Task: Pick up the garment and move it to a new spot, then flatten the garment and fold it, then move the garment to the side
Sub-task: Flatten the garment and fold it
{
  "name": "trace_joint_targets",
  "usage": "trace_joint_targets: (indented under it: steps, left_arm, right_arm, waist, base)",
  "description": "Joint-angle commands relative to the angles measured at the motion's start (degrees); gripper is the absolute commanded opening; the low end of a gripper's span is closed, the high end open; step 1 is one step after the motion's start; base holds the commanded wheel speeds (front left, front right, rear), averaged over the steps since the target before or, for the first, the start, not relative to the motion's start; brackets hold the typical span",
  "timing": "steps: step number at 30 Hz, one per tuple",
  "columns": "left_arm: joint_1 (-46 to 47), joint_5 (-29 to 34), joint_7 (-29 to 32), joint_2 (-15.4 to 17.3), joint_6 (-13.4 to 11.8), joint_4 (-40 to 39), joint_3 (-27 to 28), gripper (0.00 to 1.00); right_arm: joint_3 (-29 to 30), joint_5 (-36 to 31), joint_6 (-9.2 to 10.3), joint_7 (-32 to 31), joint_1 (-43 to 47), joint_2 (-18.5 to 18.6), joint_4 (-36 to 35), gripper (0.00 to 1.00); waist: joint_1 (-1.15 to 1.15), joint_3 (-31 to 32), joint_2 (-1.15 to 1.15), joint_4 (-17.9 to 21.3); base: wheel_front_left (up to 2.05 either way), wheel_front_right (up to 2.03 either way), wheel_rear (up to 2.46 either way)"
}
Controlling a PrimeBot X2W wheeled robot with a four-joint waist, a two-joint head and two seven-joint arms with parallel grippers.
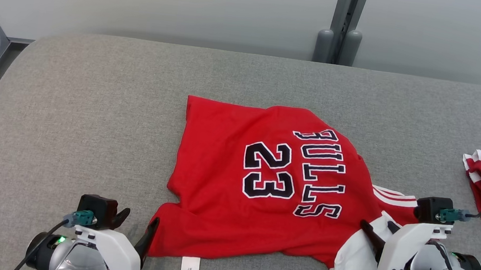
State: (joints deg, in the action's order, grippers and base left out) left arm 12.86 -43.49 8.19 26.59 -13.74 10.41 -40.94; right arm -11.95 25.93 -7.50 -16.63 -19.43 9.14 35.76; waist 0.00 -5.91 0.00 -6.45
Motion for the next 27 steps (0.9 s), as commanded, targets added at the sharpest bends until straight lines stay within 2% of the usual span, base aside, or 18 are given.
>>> trace_joint_targets:
  steps: [1,2,3,4,13,19,27]
  left_arm:
    - [0.5,-0.6,-0.3,0.2,0.0,0.2,0.0,1.0]
    - [0.5,-0.6,-0.3,0.2,0.0,0.3,0.0,1.0]
    - [0.5,-0.6,-0.3,0.2,0.0,0.3,0.0,1.0]
    - [0.5,-0.5,-0.4,0.2,-0.1,0.4,0.0,1.0]
    - [-0.3,-1.0,-0.3,0.7,-0.5,0.1,0.3,1.0]
    - [-0.4,-1.0,-0.1,1.1,-0.9,-0.3,0.4,1.0]
    - [-0.7,-1.3,0.2,2.1,-1.4,-0.9,0.7,1.0]
  right_arm:
    - [0.5,-0.7,0.01,-0.1,0.2,0.0,0.3,0.49]
    - [0.9,-1.1,0.0,0.1,0.5,-0.2,0.1,0.25]
    - [1.3,-1.5,0.0,0.3,0.8,-0.2,-0.1,0.07]
    - [1.8,-2.0,0.0,0.6,1.1,-0.2,-0.4,0.0]
    - [5.4,-3.6,0.0,2.2,5.1,-1.1,-6.7,0.0]
    - [7.0,-1.9,0.0,3.7,9.5,-1.3,-16.8,0.0]
    - [9.0,2.5,0.0,-2.2,17.6,1.2,-31.7,0.0]
  waist:
    - [0.0,-0.1,0.0,-0.2]
    - [0.0,-0.2,0.0,-0.3]
    - [0.0,-0.2,0.0,-0.3]
    - [0.0,-0.2,0.0,-0.3]
    - [0.0,0.2,0.0,1.0]
    - [0.0,0.2,0.0,2.8]
    - [0.0,-0.3,0.0,5.8]
  base:
    - [0.0,0.0,0.0]
    - [0.0,0.0,0.0]
    - [0.0,0.0,0.0]
    - [0.0,0.0,0.0]
    - [0.0,0.0,0.0]
    - [0.0,0.0,0.0]
    - [0.0,0.0,0.0]
